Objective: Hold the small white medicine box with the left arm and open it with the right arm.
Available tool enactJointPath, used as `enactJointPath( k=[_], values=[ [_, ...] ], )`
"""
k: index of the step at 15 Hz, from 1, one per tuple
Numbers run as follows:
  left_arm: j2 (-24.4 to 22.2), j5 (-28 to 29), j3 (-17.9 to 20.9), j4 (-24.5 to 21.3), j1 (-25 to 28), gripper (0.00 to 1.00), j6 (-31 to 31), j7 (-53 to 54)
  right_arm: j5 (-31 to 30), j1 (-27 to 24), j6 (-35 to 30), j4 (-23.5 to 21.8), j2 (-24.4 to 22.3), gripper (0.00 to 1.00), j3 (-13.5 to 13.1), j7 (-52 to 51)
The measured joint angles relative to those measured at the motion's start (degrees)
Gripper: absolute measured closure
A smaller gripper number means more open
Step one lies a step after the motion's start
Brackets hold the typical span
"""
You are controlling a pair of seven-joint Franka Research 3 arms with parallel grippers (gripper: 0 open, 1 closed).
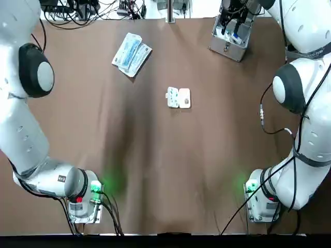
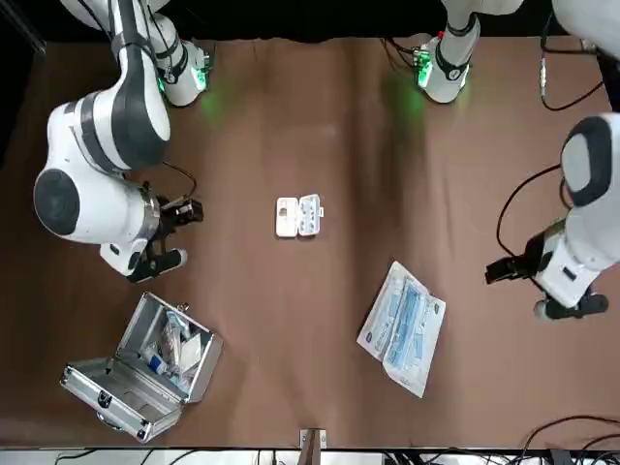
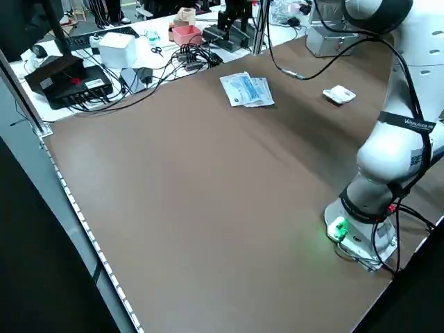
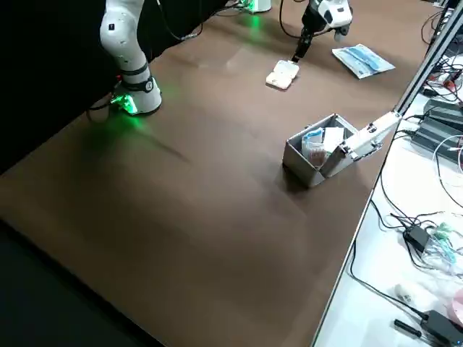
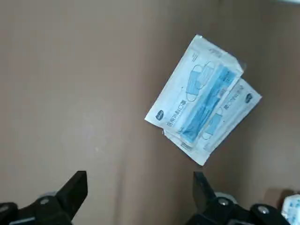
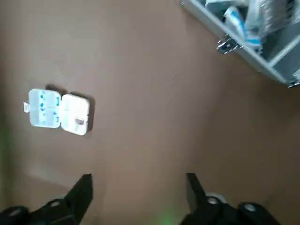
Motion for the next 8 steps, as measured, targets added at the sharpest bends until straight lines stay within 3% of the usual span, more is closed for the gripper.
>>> enactJointPath(
  k=[1,2,8],
  values=[
    [-1.38,0.11,0.00,0.00,0.05,0.00,-0.42,-0.01,-0.65,0.09,-0.08,0.95,-0.13,0.01,-0.02,0.00],
    [-2.70,0.52,0.01,0.01,0.13,0.00,-1.28,-0.01,-1.00,0.14,-0.62,2.08,-0.27,0.00,-0.03,0.04],
    [-10.43,2.18,-0.02,-0.01,0.44,0.00,-8.44,2.87,-1.68,0.13,-2.17,4.56,-3.05,0.00,-0.51,0.32]
  ],
)
